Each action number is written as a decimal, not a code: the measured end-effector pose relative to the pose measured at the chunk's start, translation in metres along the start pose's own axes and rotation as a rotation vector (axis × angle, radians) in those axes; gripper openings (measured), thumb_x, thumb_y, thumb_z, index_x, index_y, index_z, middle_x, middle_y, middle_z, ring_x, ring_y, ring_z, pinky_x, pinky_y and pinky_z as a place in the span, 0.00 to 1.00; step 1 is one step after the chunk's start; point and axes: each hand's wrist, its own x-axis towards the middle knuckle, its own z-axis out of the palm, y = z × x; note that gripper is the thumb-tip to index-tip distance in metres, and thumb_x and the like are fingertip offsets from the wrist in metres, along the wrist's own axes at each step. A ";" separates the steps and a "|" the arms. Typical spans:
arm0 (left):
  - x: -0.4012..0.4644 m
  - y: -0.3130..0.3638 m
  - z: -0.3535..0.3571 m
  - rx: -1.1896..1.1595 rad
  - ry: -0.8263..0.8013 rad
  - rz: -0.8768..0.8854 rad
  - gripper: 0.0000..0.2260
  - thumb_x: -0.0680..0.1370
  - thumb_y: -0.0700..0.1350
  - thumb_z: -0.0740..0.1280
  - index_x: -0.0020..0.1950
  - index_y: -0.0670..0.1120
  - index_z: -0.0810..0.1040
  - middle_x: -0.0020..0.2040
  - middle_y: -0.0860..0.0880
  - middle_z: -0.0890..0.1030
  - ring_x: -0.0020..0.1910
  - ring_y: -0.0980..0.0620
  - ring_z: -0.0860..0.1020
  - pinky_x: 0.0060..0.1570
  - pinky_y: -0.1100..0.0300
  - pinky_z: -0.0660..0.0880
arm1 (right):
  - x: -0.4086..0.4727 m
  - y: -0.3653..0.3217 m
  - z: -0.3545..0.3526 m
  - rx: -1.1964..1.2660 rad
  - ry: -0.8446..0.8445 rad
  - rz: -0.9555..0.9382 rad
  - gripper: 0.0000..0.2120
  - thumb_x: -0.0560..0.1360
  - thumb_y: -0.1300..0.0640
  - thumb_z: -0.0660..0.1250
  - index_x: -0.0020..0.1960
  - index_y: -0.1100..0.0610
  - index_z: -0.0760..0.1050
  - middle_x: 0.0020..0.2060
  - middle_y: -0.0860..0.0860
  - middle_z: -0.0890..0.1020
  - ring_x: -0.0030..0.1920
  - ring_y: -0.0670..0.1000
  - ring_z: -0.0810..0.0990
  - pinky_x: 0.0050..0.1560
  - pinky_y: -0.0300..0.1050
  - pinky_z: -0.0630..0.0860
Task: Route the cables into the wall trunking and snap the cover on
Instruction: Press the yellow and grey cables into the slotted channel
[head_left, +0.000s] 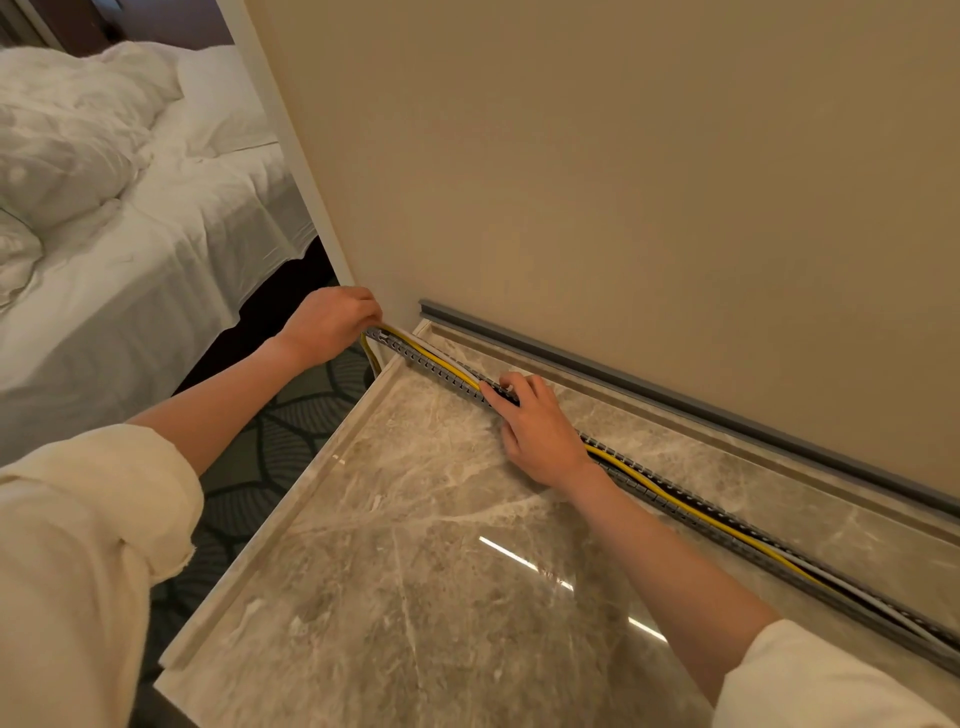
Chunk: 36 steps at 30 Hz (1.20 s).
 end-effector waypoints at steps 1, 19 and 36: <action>0.000 0.002 0.001 -0.004 0.008 0.009 0.07 0.77 0.39 0.64 0.51 0.39 0.81 0.49 0.41 0.81 0.47 0.42 0.80 0.45 0.48 0.78 | 0.000 0.000 0.000 -0.001 0.003 0.000 0.24 0.77 0.58 0.59 0.73 0.55 0.62 0.64 0.56 0.69 0.62 0.56 0.67 0.64 0.50 0.69; -0.015 0.045 0.029 0.005 0.172 0.145 0.10 0.76 0.38 0.67 0.55 0.38 0.79 0.50 0.39 0.81 0.47 0.42 0.80 0.45 0.50 0.81 | 0.001 0.001 0.002 -0.036 0.004 -0.011 0.25 0.78 0.57 0.59 0.74 0.55 0.62 0.64 0.56 0.70 0.62 0.56 0.67 0.64 0.49 0.68; -0.023 0.071 0.036 -0.063 0.181 -0.071 0.10 0.76 0.39 0.64 0.55 0.39 0.79 0.52 0.42 0.81 0.51 0.43 0.79 0.50 0.49 0.78 | 0.002 0.001 -0.004 -0.081 -0.089 -0.036 0.26 0.77 0.61 0.59 0.74 0.56 0.59 0.65 0.58 0.68 0.63 0.58 0.67 0.64 0.51 0.66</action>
